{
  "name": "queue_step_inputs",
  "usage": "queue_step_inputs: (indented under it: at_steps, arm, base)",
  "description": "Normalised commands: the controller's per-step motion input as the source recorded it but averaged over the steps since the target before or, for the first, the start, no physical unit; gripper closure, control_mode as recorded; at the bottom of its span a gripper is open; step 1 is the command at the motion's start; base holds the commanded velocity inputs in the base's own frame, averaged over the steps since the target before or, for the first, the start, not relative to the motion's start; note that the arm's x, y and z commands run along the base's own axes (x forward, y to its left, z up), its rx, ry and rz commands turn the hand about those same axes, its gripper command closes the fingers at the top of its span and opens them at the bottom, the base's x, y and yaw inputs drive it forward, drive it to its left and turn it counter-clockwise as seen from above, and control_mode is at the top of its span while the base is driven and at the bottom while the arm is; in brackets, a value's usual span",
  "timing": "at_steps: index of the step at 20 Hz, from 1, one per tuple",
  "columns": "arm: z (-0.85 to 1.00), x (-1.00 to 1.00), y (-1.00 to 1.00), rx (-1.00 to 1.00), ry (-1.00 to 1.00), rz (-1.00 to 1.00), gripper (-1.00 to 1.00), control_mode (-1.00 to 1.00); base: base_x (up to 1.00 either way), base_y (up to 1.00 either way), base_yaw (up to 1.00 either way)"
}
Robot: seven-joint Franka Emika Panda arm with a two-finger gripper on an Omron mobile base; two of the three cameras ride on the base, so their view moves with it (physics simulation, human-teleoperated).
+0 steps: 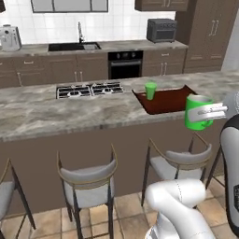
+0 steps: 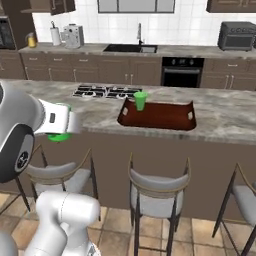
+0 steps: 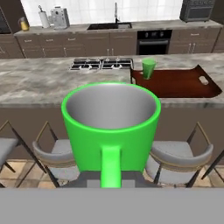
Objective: There is a tray on the dining counter. Grab the cup, mug, and pitcher and place them on the tray. The pitcher may be placed next to the tray if it cannot fit the tray.
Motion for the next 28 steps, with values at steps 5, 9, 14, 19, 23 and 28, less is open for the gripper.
queue_step_inputs:
  at_steps: [5, 9, 14, 19, 23, 28]
  arm:
    - [0.0, 0.0, 0.0, 0.0, 0.0, 0.0, 1.0, 1.0]
    - [0.0, 0.0, 0.0, 0.0, 0.0, 0.0, 1.0, 1.0]
    - [0.0, 0.0, 0.0, 0.0, 0.0, 0.0, 1.0, 1.0]
    - [0.0, 0.0, 0.0, 0.0, 0.0, 0.0, 1.0, 1.0]
    - [0.0, 0.0, 0.0, 0.0, 0.0, 0.0, 1.0, 1.0]
    - [-0.08, 0.31, 0.14, 0.0, 0.0, 0.0, 1.0, -1.0]
  base:
    - [0.53, -0.64, -0.02]
    - [0.56, -0.63, 0.0]
    - [0.56, -0.38, 0.0]
    - [0.41, 0.04, 0.0]
    - [0.37, 0.27, 0.0]
    - [0.34, 0.13, 0.0]
